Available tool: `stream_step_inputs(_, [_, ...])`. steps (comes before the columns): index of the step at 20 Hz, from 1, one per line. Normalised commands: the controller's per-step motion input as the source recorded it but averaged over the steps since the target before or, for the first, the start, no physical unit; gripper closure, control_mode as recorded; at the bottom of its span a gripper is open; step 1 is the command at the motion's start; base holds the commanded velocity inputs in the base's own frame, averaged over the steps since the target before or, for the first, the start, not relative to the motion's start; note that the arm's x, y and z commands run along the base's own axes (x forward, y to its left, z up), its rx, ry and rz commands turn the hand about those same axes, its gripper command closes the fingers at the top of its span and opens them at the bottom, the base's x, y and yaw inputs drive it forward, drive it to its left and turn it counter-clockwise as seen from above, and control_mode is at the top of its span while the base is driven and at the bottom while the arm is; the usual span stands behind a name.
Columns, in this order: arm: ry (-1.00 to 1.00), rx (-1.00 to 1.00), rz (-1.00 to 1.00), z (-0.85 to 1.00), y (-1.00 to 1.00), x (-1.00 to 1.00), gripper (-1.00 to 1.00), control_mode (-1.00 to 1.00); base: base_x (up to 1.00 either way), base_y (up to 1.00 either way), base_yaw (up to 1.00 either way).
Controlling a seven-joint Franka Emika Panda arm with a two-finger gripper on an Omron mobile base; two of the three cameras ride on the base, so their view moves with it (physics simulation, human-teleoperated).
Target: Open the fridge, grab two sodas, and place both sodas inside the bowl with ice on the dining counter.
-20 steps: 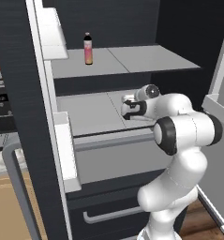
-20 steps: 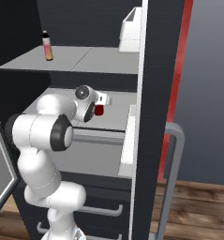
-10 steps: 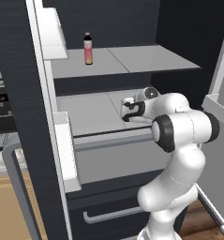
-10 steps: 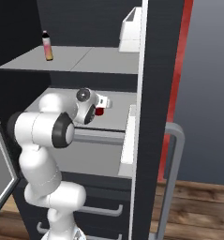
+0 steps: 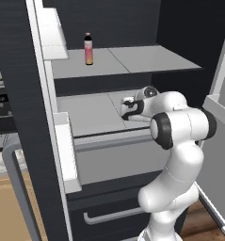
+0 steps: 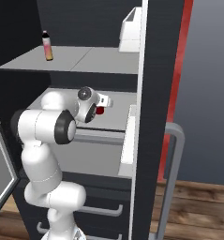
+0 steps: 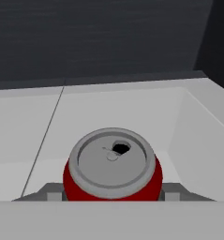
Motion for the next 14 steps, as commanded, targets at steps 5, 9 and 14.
stream_step_inputs(5, [0.00,-0.02,0.00,-0.03,0.00,0.00,1.00,-1.00,0.00,0.00,0.00])
stream_step_inputs(9, [0.00,-0.01,0.00,-0.10,0.00,0.00,1.00,-1.00,0.00,0.00,0.00])
stream_step_inputs(14, [0.00,0.00,0.00,-0.09,-0.01,-0.17,1.00,-1.00,0.00,0.00,0.00])
